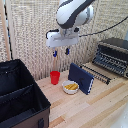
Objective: Kindly spot and seek the red cup placed ahead of you. Cautiously adjust your gripper towards the red cup, gripping it gently. Find the after-storage area of the caddy. Relocate the red cup in your grip over the rear portion and softly release it into the compartment.
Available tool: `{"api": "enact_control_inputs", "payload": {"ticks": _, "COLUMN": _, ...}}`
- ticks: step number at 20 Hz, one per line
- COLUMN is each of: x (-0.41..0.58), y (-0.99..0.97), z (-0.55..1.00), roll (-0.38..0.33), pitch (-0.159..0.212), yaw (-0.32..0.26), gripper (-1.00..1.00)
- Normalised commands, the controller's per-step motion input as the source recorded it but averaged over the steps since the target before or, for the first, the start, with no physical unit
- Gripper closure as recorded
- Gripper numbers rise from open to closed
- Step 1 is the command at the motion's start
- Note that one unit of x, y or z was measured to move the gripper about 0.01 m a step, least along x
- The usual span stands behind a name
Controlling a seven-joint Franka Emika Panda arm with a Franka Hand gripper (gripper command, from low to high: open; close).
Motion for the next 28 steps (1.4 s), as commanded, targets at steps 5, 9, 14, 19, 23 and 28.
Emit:
{"api": "enact_control_inputs", "payload": {"ticks": 5, "x": 0.434, "y": 0.00, "z": -0.22, "roll": -0.008, "pitch": 0.033, "yaw": -0.238, "gripper": -1.00}}
{"api": "enact_control_inputs", "payload": {"ticks": 9, "x": 0.505, "y": 0.00, "z": -0.26, "roll": 0.000, "pitch": 0.025, "yaw": -0.271, "gripper": -1.00}}
{"api": "enact_control_inputs", "payload": {"ticks": 14, "x": 0.387, "y": -0.02, "z": -0.21, "roll": 0.000, "pitch": 0.076, "yaw": -0.270, "gripper": -1.00}}
{"api": "enact_control_inputs", "payload": {"ticks": 19, "x": 0.118, "y": -0.21, "z": -0.19, "roll": 0.000, "pitch": 0.163, "yaw": -0.218, "gripper": -1.00}}
{"api": "enact_control_inputs", "payload": {"ticks": 23, "x": 0.049, "y": -0.17, "z": -0.24, "roll": 0.000, "pitch": 0.164, "yaw": -0.150, "gripper": -1.00}}
{"api": "enact_control_inputs", "payload": {"ticks": 28, "x": 0.236, "y": -0.07, "z": -0.30, "roll": 0.000, "pitch": 0.034, "yaw": -0.062, "gripper": -1.00}}
